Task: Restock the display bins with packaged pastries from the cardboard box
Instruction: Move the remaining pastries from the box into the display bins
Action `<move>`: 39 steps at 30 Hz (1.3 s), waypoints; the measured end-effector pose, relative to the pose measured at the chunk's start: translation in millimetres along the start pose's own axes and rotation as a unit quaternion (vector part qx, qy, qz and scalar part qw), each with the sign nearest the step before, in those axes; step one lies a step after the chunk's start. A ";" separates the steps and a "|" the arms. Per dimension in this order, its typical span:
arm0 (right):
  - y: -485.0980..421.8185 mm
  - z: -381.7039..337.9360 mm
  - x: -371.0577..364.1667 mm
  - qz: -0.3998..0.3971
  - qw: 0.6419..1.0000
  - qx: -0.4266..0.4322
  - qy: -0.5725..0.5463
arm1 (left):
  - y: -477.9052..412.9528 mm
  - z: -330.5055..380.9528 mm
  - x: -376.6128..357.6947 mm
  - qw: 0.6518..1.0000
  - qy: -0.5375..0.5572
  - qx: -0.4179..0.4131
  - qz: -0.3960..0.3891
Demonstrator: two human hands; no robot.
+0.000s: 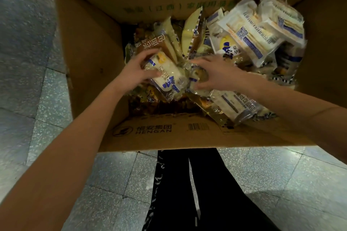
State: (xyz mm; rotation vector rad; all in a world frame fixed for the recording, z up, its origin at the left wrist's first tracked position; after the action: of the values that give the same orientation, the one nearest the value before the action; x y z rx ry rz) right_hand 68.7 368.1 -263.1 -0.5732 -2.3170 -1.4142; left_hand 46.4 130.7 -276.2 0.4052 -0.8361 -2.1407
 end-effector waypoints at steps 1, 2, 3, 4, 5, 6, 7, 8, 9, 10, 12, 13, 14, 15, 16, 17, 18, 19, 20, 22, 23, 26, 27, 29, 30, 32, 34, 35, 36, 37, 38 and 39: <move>-4.8 -0.7 -3.1 -0.017 1.000 0.002 0.018 | 0.4 -4.8 0.7 1.000 0.004 0.005 0.000; -8.8 -0.4 -6.0 -0.028 0.999 0.003 0.039 | 1.4 -8.2 1.1 1.000 0.002 0.007 0.001; -11.4 0.2 -9.0 -0.033 0.997 0.003 0.066 | 2.4 -11.4 1.9 1.000 0.001 0.007 0.003; -13.5 1.0 -11.9 -0.033 0.995 0.003 0.094 | 3.8 -13.7 2.1 1.000 0.003 0.006 0.005; -15.7 1.8 -15.0 -0.030 0.993 0.001 0.113 | 5.4 -15.5 1.7 1.000 0.012 0.004 0.008; -17.2 1.8 -17.4 -0.024 0.992 -0.003 0.123 | 7.2 -16.0 0.3 1.000 0.027 0.002 0.011; -19.1 1.3 -19.8 -0.020 0.991 -0.007 0.130 | 8.0 -17.4 -0.8 0.999 0.040 0.002 0.014; -21.0 -0.3 -22.3 -0.018 0.990 -0.009 0.136 | 8.7 -18.6 -1.9 0.999 0.048 0.002 0.019; -22.7 -2.1 -24.6 -0.017 0.990 -0.010 0.142 | 8.8 -20.0 -2.6 0.998 0.051 0.004 0.023; -24.1 -3.3 -26.1 -0.017 0.990 -0.008 0.142 | 8.8 -20.8 -3.7 0.998 0.050 0.005 0.026; -23.9 -3.7 -26.1 -0.022 0.992 -0.007 0.122 | 8.0 -20.3 -6.1 0.999 0.044 0.006 0.031; -23.4 -2.3 -25.8 -0.029 0.994 -0.010 0.106 | 7.6 -19.9 -7.3 0.998 0.045 0.007 0.034; -22.7 -1.2 -25.2 -0.039 0.995 -0.014 0.094 | 7.6 -19.8 -8.3 0.998 0.045 0.006 0.037; -21.7 -0.8 -24.6 -0.049 0.995 -0.018 0.088 | 7.9 -20.1 -8.8 0.998 0.046 0.004 0.041; -20.5 -1.2 -24.1 -0.057 0.995 -0.021 0.084 | 8.6 -20.5 -9.1 0.998 0.047 0.001 0.045; -19.3 -2.5 -23.6 -0.060 0.995 -0.021 0.081 | 9.7 -20.9 -9.0 0.998 0.046 -0.003 0.049; -18.0 -4.1 -22.7 -0.059 0.995 -0.017 0.079 | 10.6 -21.5 -8.7 0.998 0.045 -0.005 0.053; -16.8 -5.1 -22.1 -0.056 0.996 -0.010 0.072 | 10.9 -21.9 -8.9 0.997 0.046 -0.006 0.055; -15.7 -5.9 -21.6 -0.055 0.997 0.000 0.060 | 11.4 -22.4 -9.4 0.997 0.050 -0.004 0.057; -14.7 -5.7 -19.2 -0.055 0.998 0.011 0.029 | 14.0 -22.4 -10.6 0.996 0.060 -0.002 0.062; -14.0 -5.4 -16.9 -0.052 0.998 0.013 0.020 | 15.5 -22.4 -11.3 0.996 0.064 -0.003 0.065; -8.0 -4.5 -4.9 -0.001 0.999 0.016 -0.029 | 21.1 -19.1 -13.2 0.994 0.069 -0.023 0.080; -5.0 -5.1 0.2 0.028 0.998 0.018 -0.049 | 23.6 -17.3 -13.4 0.994 0.067 -0.032 0.085; 0.9 -8.5 12.1 0.086 0.993 0.029 -0.070 | 29.2 -13.3 -11.2 0.993 0.056 -0.046 0.091; 3.5 -11.5 18.5 0.111 0.990 0.034 -0.077 | 32.7 -10.5 -8.9 0.993 0.048 -0.047 0.092; 9.0 -19.8 32.3 0.150 0.985 0.029 -0.082 | 40.1 -2.7 -3.4 0.994 0.037 -0.046 0.092; 15.3 -27.5 45.5 0.175 0.981 0.011 -0.083 | 47.2 7.6 1.7 0.993 0.043 -0.048 0.097; 19.1 -30.6 50.7 0.184 0.978 0.002 -0.094 | 50.9 12.9 4.4 0.992 0.045 -0.047 0.104; 23.1 -33.8 55.1 0.192 0.975 -0.003 -0.112 | 55.0 18.5 6.5 0.991 0.047 -0.046 0.113; 26.9 -36.8 59.7 0.200 0.971 -0.002 -0.128 | 59.9 25.4 8.0 0.990 0.051 -0.045 0.121; 30.6 -39.2 63.4 0.207 0.969 -0.001 -0.137 | 64.4 31.9 8.3 0.990 0.053 -0.048 0.125; 35.9 -42.6 65.9 0.210 0.968 -0.001 -0.137 | 69.5 38.4 7.7 0.989 0.049 -0.054 0.126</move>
State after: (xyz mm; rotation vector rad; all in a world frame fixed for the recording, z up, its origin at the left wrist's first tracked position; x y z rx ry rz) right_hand 35.3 354.7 -184.6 -1.2446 -2.2094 -1.1928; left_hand 60.0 108.4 -200.8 0.3278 -0.6736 -1.9066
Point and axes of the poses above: each hand's wrist, its own y-axis away from the middle knuckle, its own x-axis out of the back of the hand, z = x × y, the point moved 4 cm from there along -y, towards the middle knuckle, and after that the axes turned 9 degrees about -z, right-handed, at the moved point
